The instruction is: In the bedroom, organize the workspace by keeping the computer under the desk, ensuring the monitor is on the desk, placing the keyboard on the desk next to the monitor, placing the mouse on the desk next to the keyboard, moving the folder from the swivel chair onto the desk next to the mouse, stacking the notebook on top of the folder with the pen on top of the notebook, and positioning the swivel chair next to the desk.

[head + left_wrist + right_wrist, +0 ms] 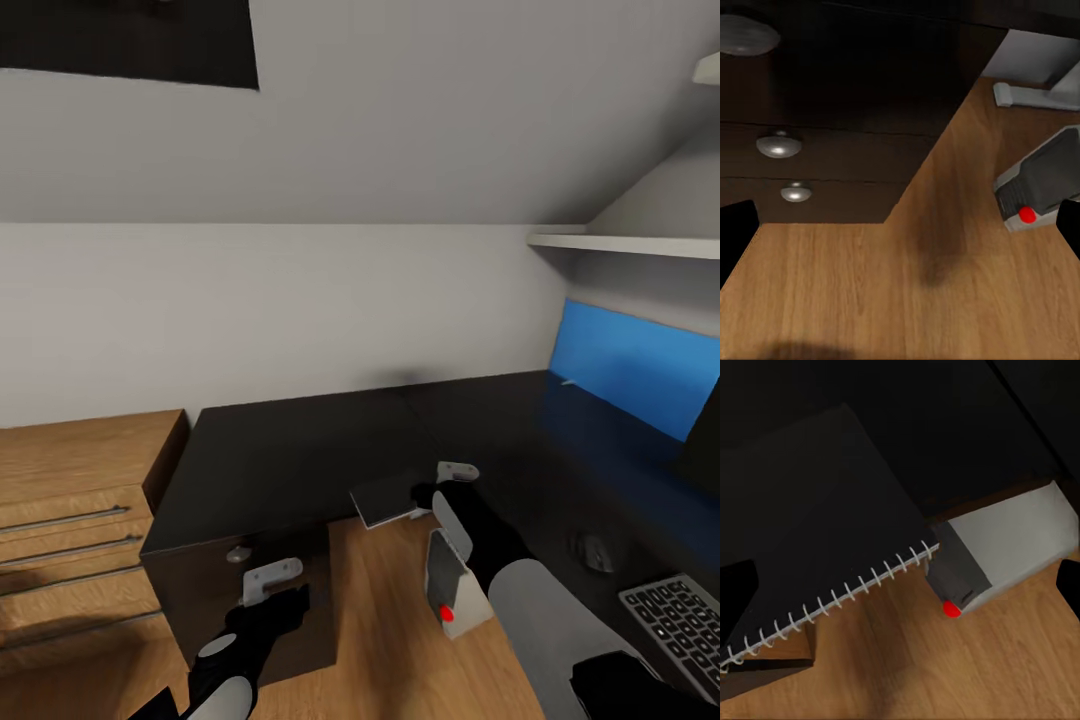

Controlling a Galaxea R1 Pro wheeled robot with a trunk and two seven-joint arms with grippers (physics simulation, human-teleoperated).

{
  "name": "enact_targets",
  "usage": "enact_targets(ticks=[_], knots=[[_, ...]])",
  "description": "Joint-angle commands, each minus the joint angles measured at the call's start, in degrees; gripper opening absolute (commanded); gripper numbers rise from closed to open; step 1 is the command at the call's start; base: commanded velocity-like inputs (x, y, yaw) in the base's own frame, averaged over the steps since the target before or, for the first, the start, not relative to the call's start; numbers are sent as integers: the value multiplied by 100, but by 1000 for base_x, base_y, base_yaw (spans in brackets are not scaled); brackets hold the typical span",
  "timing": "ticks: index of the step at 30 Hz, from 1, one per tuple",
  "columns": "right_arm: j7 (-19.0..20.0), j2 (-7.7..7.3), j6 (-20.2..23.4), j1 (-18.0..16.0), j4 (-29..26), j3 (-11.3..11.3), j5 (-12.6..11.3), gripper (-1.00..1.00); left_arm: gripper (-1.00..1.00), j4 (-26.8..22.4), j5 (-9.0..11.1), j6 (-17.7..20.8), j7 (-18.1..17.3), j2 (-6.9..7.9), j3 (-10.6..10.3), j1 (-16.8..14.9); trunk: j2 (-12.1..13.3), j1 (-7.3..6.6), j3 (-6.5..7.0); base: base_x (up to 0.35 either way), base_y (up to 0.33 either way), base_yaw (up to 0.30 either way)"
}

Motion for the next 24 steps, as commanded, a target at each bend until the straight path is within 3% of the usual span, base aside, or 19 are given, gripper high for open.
enact_targets(ticks=[1, 24], knots=[[-55, -4, 17, -3, -8, 27, -61, 100, 100, -6, 12, 31, 34, 2, -11, -10, -4, 0, -9, 0, 0, 274], [-48, 46, 5, 5, 0, 236, -58, 100, 100, -6, 3, 31, 34, 5, -12, -10, -4, 0, -61, 0, 0, 274]])
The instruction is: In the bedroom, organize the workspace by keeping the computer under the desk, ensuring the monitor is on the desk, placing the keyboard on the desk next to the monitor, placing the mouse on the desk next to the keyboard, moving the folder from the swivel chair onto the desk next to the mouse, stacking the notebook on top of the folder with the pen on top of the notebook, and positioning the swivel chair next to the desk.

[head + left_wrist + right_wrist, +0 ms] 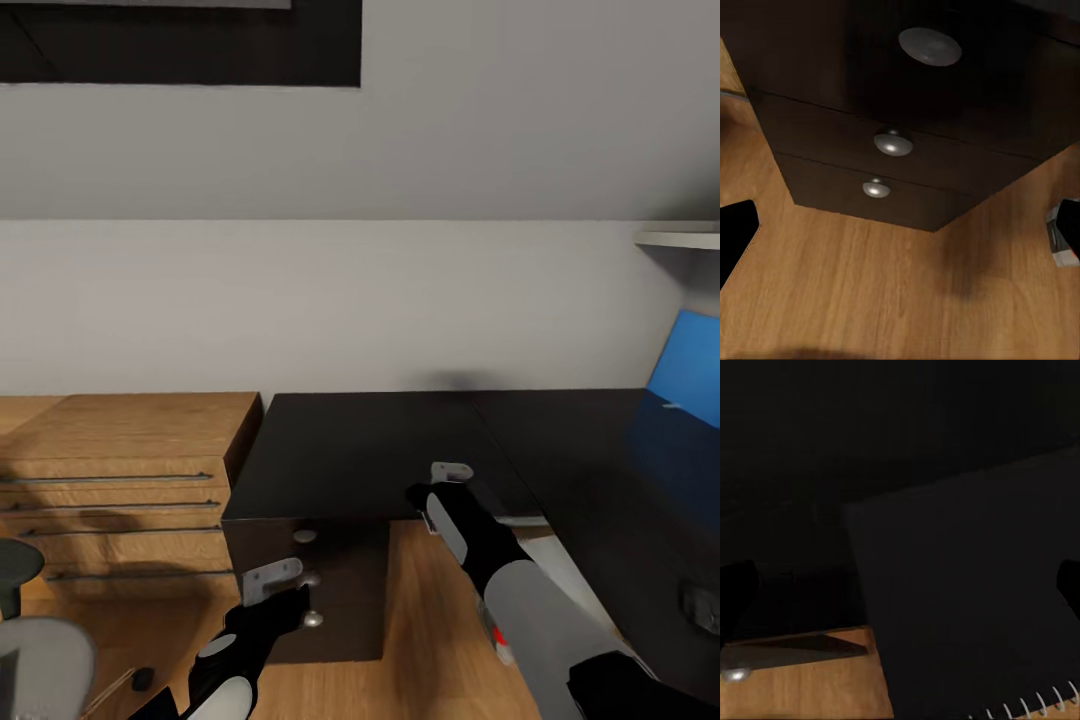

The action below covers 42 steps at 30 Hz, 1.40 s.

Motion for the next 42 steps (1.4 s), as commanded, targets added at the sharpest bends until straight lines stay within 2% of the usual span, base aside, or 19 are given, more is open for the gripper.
enact_targets(ticks=[1, 9, 42], knots=[[-56, 6, 20, -3, -10, 28, -62, 100, 100, -8, 13, 31, 34, 2, -11, -10, -4, 0, -9, 0, 0, 274], [-62, 44, 26, -2, -10, 28, -61, 100, 100, -6, 5, 31, 34, 3, -11, -10, -4, 0, -27, 0, 0, 274], [-62, 46, 24, -2, -10, 29, -56, 100, 100, -6, 4, 31, 34, -1, -14, -10, -4, 0, -103, 0, 0, 274]])
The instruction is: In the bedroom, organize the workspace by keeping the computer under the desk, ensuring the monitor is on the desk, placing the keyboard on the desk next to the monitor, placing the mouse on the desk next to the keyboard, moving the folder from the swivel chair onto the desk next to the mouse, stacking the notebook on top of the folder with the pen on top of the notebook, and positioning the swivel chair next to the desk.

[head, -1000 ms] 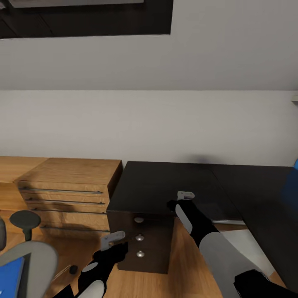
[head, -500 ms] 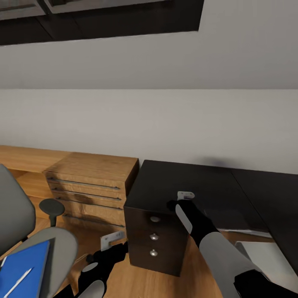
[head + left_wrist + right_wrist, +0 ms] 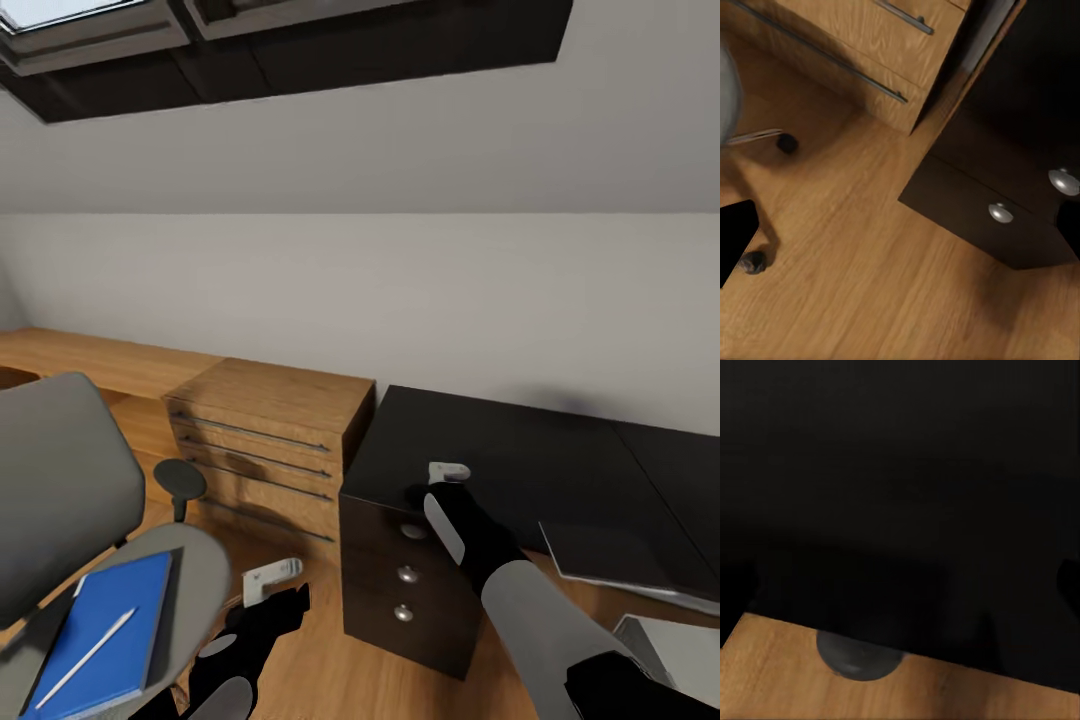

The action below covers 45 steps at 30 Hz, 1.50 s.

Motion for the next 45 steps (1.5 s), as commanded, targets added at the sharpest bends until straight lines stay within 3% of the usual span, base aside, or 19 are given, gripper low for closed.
enact_targets(ticks=[1, 36, 45], knots=[[-55, -5, 17, -3, -10, 27, -61, 100, 100, -6, 12, 31, 34, 3, -10, -10, -4, 0, -9, 0, 0, 274], [-55, -3, 20, -3, -2, 36, -58, 100, 100, -6, 12, 31, 34, -1, -17, -10, -4, 0, -90, 0, 0, 274], [-55, 14, 21, -3, -2, 295, -65, 100, 100, -7, 12, 31, 34, -1, -21, -10, -4, 0, -111, 0, 0, 274]])
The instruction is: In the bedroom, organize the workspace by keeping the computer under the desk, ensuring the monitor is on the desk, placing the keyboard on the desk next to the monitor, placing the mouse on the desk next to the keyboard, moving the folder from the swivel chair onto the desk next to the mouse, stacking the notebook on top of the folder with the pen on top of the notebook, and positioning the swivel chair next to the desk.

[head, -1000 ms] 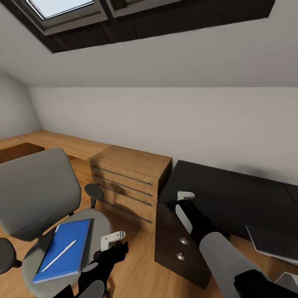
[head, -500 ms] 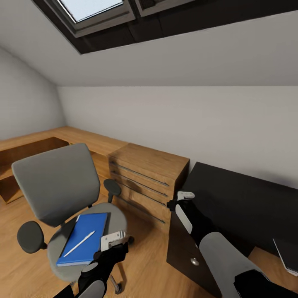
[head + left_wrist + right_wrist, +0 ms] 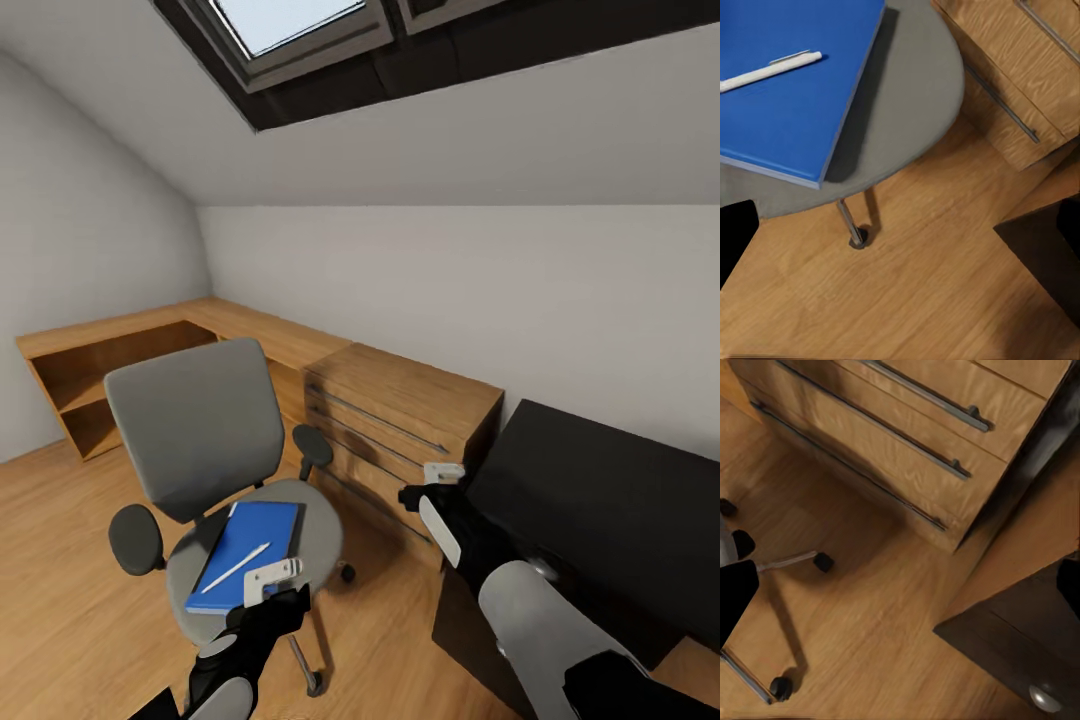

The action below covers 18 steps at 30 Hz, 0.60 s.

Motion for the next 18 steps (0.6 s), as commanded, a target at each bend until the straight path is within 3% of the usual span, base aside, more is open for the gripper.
enact_targets(ticks=[1, 11, 18], knots=[[-55, 0, 19, -3, -10, 40, -60, 100, 100, -6, 13, 31, 34, 3, -12, -10, -4, 0, -9, 0, 0, 274], [-55, 32, 25, -3, -16, 94, -60, 100, 100, -7, 13, 31, 34, 3, -16, -10, -4, 0, -36, 0, 0, 263], [-38, 29, 36, 5, -37, 111, -67, 100, 100, -7, 13, 27, 40, 10, -16, -10, -4, 0, -42, 0, 0, 51]])
